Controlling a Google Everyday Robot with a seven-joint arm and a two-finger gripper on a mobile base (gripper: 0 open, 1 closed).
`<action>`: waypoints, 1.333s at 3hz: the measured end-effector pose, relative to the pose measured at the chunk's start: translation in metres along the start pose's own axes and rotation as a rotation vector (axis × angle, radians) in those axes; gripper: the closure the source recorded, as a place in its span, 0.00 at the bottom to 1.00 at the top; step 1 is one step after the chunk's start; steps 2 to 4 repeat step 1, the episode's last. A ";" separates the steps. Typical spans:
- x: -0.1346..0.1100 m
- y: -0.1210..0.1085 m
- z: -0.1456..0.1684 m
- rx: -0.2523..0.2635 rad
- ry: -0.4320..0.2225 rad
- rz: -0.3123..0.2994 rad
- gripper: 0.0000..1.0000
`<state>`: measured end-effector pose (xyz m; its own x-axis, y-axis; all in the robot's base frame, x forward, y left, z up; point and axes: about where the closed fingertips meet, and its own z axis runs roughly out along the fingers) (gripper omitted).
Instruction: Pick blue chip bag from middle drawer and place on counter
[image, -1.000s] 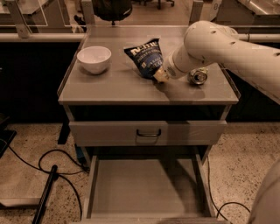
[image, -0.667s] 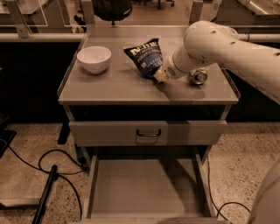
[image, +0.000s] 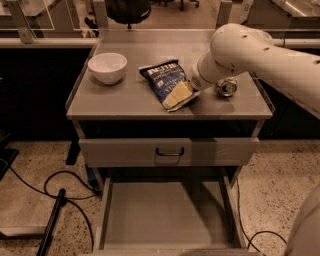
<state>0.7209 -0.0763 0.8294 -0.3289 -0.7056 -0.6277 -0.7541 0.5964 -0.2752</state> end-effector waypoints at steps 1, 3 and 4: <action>0.000 0.000 0.000 0.000 0.000 0.000 0.00; 0.000 0.000 0.000 0.000 0.000 0.000 0.00; 0.000 0.000 0.000 0.000 0.000 0.000 0.00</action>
Offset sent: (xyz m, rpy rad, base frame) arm 0.0000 0.0000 0.0000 0.0000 0.0000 0.0000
